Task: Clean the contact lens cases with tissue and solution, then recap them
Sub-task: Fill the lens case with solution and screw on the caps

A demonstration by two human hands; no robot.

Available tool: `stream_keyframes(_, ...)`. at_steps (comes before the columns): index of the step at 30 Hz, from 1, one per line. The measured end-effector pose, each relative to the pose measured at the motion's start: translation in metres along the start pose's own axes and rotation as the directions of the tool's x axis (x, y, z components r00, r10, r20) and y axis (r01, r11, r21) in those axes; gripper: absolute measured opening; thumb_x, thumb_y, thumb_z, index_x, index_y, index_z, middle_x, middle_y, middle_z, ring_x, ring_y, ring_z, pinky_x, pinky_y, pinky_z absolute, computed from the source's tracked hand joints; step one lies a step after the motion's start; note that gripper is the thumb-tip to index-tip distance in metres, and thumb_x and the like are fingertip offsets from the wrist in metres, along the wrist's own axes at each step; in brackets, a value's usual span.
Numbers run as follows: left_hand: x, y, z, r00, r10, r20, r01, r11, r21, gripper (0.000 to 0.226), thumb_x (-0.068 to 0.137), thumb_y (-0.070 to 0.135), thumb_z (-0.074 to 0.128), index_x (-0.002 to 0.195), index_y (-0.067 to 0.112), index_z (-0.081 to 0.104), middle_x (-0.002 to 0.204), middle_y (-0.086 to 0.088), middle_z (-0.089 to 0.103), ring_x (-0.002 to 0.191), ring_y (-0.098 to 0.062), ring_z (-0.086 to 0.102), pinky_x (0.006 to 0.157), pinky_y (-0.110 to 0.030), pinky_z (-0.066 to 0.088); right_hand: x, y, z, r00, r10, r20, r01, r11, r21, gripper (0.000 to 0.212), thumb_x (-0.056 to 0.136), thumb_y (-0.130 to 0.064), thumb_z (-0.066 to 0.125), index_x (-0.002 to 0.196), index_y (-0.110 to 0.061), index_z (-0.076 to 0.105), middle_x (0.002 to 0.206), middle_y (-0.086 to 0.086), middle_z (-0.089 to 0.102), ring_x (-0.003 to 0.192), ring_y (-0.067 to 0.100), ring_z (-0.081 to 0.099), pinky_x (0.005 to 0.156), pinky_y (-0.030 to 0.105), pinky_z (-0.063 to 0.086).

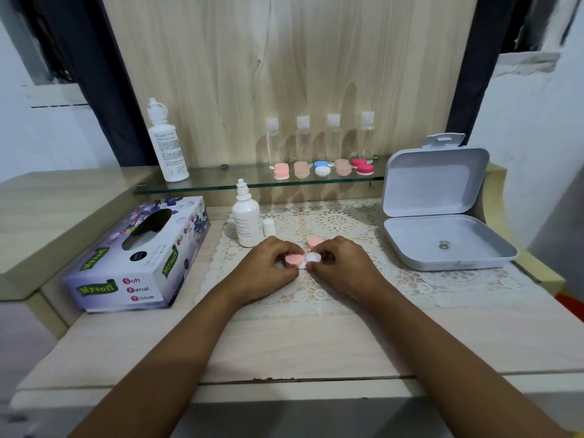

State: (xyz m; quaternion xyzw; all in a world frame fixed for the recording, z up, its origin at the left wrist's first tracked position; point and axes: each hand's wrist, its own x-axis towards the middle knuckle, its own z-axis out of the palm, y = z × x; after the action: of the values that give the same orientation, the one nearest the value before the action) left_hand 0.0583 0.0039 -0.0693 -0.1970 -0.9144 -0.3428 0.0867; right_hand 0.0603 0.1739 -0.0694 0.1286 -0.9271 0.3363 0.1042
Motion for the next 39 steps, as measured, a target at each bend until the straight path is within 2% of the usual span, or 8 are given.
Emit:
stream_keyframes(4,-0.0003,0.0000,0.0019,0.999,-0.027,-0.047,0.027,1.000,-0.015,0.033,0.082,0.034,0.068,0.114,0.026,0.060,0.100,0.004,0.053,0.090,0.001,0.051,0.076,-0.005,0.036,0.0015,0.0005,0.0011,1.000,0.009,0.012,-0.009,1.000,0.000,0.033,0.080,-0.040,0.066,0.106,-0.019,0.067,0.103,0.004,0.059,0.098,0.019,0.054,0.085,0.036,0.045)
stream_keyframes(7,-0.0007,0.0008,0.0025,0.998,-0.025,-0.060,0.024,0.999,-0.032,0.031,0.085,0.023,0.065,0.116,0.022,0.060,0.101,0.004,0.055,0.090,0.000,0.052,0.075,-0.001,0.036,0.0016,0.0012,0.0010,1.000,0.007,0.014,-0.007,1.000,-0.014,0.032,0.082,-0.036,0.065,0.108,-0.019,0.066,0.105,0.004,0.059,0.101,0.020,0.053,0.085,0.034,0.043)
stream_keyframes(10,-0.0017,0.0001,0.0025,0.999,-0.020,-0.045,0.018,0.998,-0.058,0.035,0.085,0.012,0.061,0.119,0.022,0.059,0.110,0.002,0.058,0.100,-0.005,0.054,0.084,-0.004,0.037,0.0008,0.0014,0.0006,1.000,0.002,0.012,-0.002,1.000,-0.021,0.031,0.083,-0.034,0.064,0.110,-0.019,0.065,0.106,0.004,0.058,0.102,0.019,0.052,0.082,0.031,0.040)
stream_keyframes(15,-0.0019,-0.0001,0.0033,0.996,-0.033,-0.084,0.028,0.998,-0.050,0.043,0.082,0.029,0.069,0.122,0.024,0.054,0.101,0.005,0.055,0.094,-0.005,0.052,0.075,-0.004,0.036,0.0009,0.0004,0.0003,1.000,-0.001,0.015,0.001,0.999,-0.037,0.033,0.083,-0.038,0.065,0.110,-0.020,0.066,0.109,0.004,0.059,0.102,0.019,0.053,0.083,0.031,0.041)
stream_keyframes(23,-0.0039,0.0012,0.0009,0.996,-0.030,-0.078,0.022,0.995,-0.101,0.036,0.084,0.016,0.066,0.118,0.026,0.059,0.096,0.011,0.061,0.095,-0.004,0.056,0.080,-0.004,0.037,-0.0005,-0.0023,-0.0015,1.000,-0.004,0.026,0.005,0.998,-0.065,0.029,0.085,-0.034,0.061,0.109,-0.018,0.066,0.108,0.006,0.058,0.103,0.022,0.053,0.087,0.035,0.042)
stream_keyframes(33,-0.0042,0.0000,0.0008,0.997,-0.012,-0.078,0.005,0.995,-0.096,0.027,0.086,0.016,0.064,0.112,0.024,0.063,0.104,0.006,0.063,0.097,-0.003,0.058,0.080,0.000,0.039,-0.0005,-0.0009,-0.0008,0.999,-0.012,0.039,0.015,0.997,-0.070,0.029,0.086,-0.035,0.060,0.109,-0.019,0.065,0.108,0.006,0.057,0.104,0.022,0.051,0.089,0.037,0.042)
stream_keyframes(37,-0.0046,-0.0004,0.0031,0.995,-0.008,-0.103,0.007,1.000,-0.013,0.030,0.085,0.019,0.064,0.115,0.017,0.062,0.109,0.003,0.061,0.099,-0.005,0.056,0.079,0.000,0.038,-0.0002,-0.0007,0.0001,1.000,-0.006,0.026,0.007,0.998,-0.058,0.032,0.086,-0.035,0.060,0.113,-0.018,0.064,0.109,0.005,0.058,0.105,0.021,0.052,0.088,0.034,0.042)
stream_keyframes(39,-0.0039,-0.0010,0.0038,0.994,0.006,-0.107,-0.003,1.000,0.021,0.029,0.085,0.021,0.065,0.114,0.017,0.063,0.108,0.002,0.061,0.098,-0.006,0.056,0.079,-0.002,0.037,0.0006,-0.0001,0.0005,1.000,0.014,-0.005,-0.014,1.000,-0.009,0.035,0.088,-0.036,0.058,0.118,-0.018,0.062,0.109,0.004,0.057,0.102,0.017,0.053,0.082,0.026,0.040)
